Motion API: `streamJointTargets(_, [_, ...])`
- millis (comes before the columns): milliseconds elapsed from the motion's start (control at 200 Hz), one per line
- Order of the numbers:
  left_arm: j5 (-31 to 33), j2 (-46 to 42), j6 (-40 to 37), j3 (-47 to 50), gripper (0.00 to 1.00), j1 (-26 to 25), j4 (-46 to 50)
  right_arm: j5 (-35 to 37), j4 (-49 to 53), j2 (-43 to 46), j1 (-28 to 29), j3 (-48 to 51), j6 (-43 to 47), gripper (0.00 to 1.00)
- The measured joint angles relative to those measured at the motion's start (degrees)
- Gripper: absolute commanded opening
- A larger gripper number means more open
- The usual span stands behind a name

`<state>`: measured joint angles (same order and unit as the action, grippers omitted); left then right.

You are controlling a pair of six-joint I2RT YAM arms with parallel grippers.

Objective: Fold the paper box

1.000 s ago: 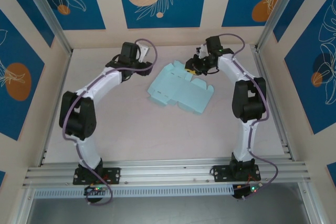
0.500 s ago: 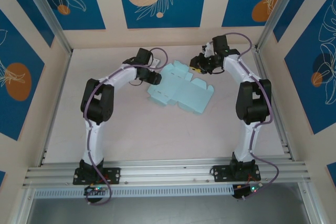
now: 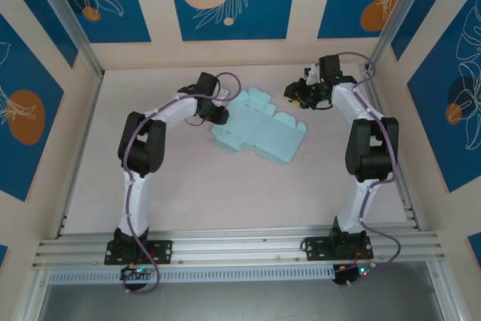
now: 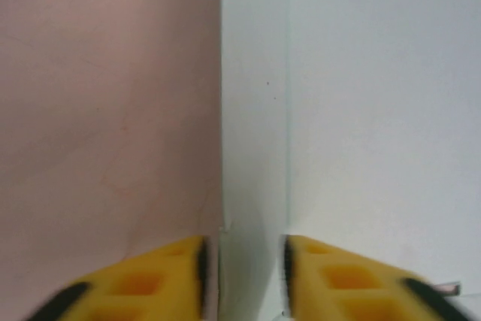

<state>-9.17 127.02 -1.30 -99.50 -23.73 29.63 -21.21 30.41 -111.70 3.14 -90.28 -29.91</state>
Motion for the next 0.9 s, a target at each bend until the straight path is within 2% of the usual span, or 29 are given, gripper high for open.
streamJointTargets(150, [1.0,-0.5,-1.8,0.5,0.00,-0.6,-1.7,1.4,-0.1,0.0,0.1,0.3,0.2,0.37])
streamJointTargets(335, [5.9,-3.3,-9.8,3.5,0.00,-2.4,-5.3,2.1,-1.1,0.2,0.1,4.0,-0.3,0.35])
streamJointTargets(540, [11.9,-9.7,-20.3,10.0,0.00,-7.7,-12.2,1.2,-5.8,0.5,0.1,10.1,-3.2,0.30])
streamJointTargets(700, [16.0,-12.0,-24.5,14.8,0.00,-10.6,-18.1,0.1,-8.5,0.2,0.1,10.4,-5.1,0.32])
streamJointTargets(900, [20.0,-12.0,-27.0,17.1,0.00,-11.2,-21.5,0.6,-9.3,-3.4,0.8,8.1,-5.2,0.38])
